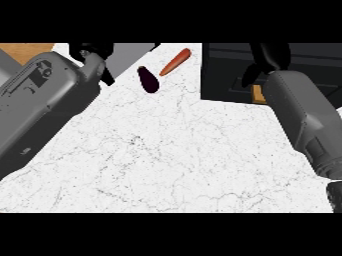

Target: Pick up the can, place it into the drawer and close the drawer

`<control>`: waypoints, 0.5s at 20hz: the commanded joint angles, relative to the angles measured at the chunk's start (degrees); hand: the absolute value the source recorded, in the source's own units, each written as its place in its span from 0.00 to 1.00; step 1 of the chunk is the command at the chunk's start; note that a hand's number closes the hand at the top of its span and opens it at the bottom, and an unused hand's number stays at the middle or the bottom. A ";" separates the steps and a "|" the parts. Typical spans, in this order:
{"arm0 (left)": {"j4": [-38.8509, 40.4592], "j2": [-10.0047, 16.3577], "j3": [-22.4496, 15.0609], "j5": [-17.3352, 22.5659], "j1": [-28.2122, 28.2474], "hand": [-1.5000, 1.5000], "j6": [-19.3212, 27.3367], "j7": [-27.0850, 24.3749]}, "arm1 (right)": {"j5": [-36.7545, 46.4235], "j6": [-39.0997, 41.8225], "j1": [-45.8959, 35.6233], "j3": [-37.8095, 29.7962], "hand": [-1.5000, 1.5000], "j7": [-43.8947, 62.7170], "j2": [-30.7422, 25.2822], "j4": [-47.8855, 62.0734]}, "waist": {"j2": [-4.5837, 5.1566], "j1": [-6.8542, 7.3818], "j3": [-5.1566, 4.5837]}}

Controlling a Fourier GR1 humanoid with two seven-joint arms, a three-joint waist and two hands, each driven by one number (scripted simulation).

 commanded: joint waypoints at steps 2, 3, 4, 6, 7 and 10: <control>-1.92 -0.10 0.53 -0.15 1.36 0.00 0.41 0.22 | -2.92 3.50 -5.93 -2.71 0.00 -2.75 -0.49 0.56 | -0.20 1.24 -0.38; -1.66 -0.32 0.22 -0.24 1.95 0.00 -0.42 -0.16 | -5.21 5.57 -6.52 -4.51 0.00 -5.38 -0.03 0.62 | -0.11 0.94 -0.34; -1.95 1.02 0.42 -0.19 0.97 0.00 -0.40 1.17 | -8.49 5.08 -5.52 -7.24 0.00 -8.33 1.40 -0.09 | -0.39 0.86 -0.22; -2.39 -0.25 -0.64 -0.89 1.21 0.00 1.41 1.32 | -13.63 6.58 -4.85 -11.92 0.00 -10.00 3.77 0.04 | -0.71 0.29 -0.11; -2.97 0.42 -0.42 -0.51 2.55 0.00 0.08 0.88 | -15.98 8.87 -5.67 -14.25 0.00 -10.77 2.68 0.16 | -0.49 0.99 -0.12; -2.85 0.97 -0.01 -0.93 2.52 0.00 -0.19 0.39 | -21.61 11.57 -6.46 -19.61 0.00 -12.94 3.96 -0.03 | -0.49 0.54 -0.13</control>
